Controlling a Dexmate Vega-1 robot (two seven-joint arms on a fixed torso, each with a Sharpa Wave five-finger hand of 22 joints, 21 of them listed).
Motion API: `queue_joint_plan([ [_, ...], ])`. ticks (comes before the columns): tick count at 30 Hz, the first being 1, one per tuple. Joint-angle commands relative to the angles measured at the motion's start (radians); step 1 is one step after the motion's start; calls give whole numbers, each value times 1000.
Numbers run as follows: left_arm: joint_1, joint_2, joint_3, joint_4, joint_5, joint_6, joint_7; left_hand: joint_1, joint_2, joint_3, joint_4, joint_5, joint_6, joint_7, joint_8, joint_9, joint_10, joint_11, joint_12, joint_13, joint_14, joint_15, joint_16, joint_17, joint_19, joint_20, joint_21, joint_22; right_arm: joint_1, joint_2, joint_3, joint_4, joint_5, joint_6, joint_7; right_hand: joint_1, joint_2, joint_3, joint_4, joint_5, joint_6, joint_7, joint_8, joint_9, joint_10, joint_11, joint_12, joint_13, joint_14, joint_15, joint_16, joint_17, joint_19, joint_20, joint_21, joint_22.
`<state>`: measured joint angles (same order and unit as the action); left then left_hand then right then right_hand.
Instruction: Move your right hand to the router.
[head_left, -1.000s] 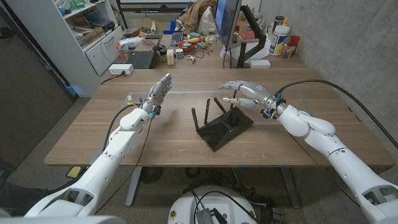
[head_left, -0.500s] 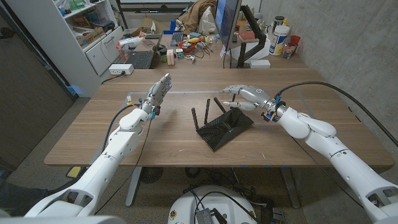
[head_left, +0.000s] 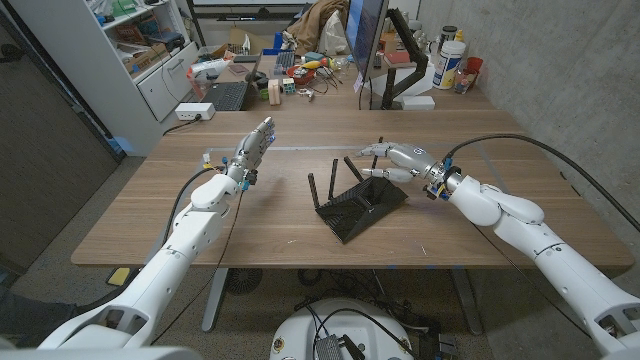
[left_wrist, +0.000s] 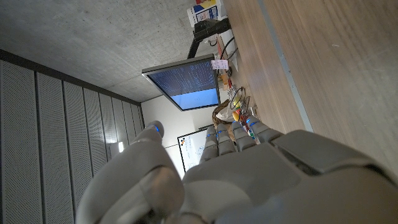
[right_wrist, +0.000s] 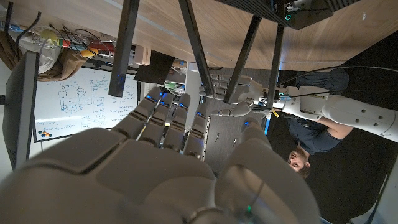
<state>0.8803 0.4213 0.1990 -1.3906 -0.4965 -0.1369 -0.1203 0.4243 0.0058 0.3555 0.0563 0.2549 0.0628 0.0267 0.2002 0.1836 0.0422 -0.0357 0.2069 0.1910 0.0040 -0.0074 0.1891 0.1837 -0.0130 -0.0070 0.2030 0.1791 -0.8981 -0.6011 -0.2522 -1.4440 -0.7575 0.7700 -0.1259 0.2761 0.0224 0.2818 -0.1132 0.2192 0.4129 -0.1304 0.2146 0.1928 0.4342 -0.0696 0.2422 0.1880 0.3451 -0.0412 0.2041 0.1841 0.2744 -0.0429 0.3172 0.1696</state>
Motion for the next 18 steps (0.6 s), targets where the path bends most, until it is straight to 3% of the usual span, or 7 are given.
queue_joint_plan([
  [1, 7, 4, -1, -14, 1, 6, 6, 2, 7, -5, 0, 0, 9, -5, -1, 4, 2, -6, -3, 3, 5, -1, 1, 3, -6, 3, -2, 1, -7, -14, -11, 13, 6, -20, 22, 9, 0, 0, -5, 10, 7, -2, 3, 5, 12, 5, 7, 4, 13, -61, -4, 2, 5, -33, -3, 6],
  [18, 12, 8, -5, -16, -1, 6, 7, 2, 8, -6, 0, -1, 8, -6, -2, 4, 2, -4, -3, 3, 4, -3, 1, 3, -7, 4, -3, 1, -19, -16, -31, 30, 10, -63, 33, 8, 2, 0, -4, 11, 4, -7, -1, 5, 17, 3, 7, 4, 17, -63, -4, 3, 10, -35, -10, 6],
])
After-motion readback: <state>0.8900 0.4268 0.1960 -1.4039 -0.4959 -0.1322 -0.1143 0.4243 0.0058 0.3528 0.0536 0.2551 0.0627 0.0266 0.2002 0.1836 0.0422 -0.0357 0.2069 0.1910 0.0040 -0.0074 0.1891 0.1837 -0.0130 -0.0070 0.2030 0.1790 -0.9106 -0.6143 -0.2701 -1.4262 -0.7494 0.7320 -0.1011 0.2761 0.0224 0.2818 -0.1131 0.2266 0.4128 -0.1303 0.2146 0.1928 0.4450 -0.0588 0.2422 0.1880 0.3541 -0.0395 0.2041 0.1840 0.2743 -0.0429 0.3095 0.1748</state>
